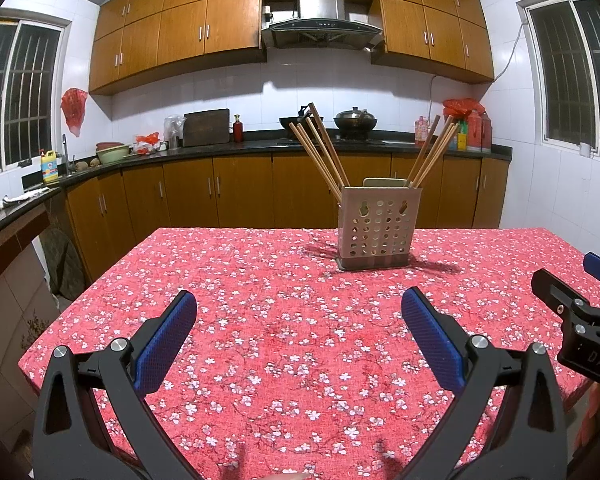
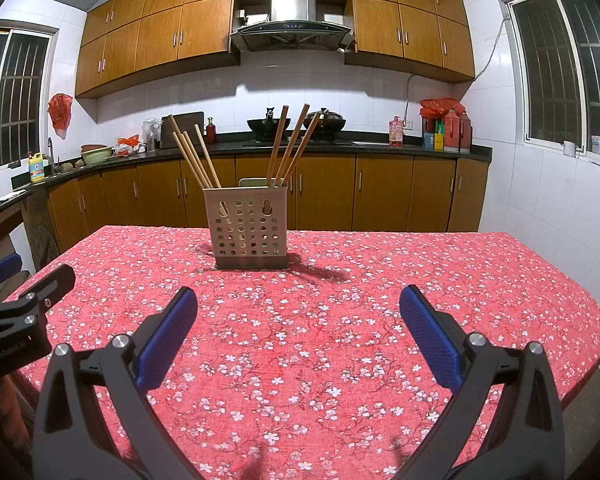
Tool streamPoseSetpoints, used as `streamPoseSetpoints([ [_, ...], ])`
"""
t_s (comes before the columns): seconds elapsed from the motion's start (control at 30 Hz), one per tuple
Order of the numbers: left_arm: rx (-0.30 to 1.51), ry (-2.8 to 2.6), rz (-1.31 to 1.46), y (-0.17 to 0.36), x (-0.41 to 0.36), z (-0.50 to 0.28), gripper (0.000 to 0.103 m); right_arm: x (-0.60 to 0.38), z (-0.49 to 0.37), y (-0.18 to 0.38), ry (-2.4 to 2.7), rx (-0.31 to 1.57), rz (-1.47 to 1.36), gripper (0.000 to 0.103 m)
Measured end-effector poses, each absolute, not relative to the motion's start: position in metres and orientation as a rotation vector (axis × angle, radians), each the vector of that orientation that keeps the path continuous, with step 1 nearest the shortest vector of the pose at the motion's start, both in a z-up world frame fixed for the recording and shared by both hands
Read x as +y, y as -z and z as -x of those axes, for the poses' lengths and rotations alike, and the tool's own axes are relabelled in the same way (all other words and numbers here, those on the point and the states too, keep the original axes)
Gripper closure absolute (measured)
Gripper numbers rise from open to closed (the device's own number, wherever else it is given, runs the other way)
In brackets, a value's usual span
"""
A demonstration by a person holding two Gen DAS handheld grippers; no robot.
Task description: Organize utensils
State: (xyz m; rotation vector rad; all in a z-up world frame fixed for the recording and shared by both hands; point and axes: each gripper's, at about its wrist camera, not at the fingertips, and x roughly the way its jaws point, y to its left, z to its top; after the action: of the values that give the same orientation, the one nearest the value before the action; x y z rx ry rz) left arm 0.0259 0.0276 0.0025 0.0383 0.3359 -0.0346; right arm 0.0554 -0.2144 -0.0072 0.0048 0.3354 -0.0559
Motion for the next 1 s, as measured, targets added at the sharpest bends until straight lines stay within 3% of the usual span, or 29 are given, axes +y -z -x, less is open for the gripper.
streamPoseSetpoints([
  [1.0, 0.343, 0.038, -0.035, 0.0049, 0.0262, -0.0266, 0.002, -0.2145, -0.0553, 0.0070, 0.055, 0.336, -0.006, 0.004],
])
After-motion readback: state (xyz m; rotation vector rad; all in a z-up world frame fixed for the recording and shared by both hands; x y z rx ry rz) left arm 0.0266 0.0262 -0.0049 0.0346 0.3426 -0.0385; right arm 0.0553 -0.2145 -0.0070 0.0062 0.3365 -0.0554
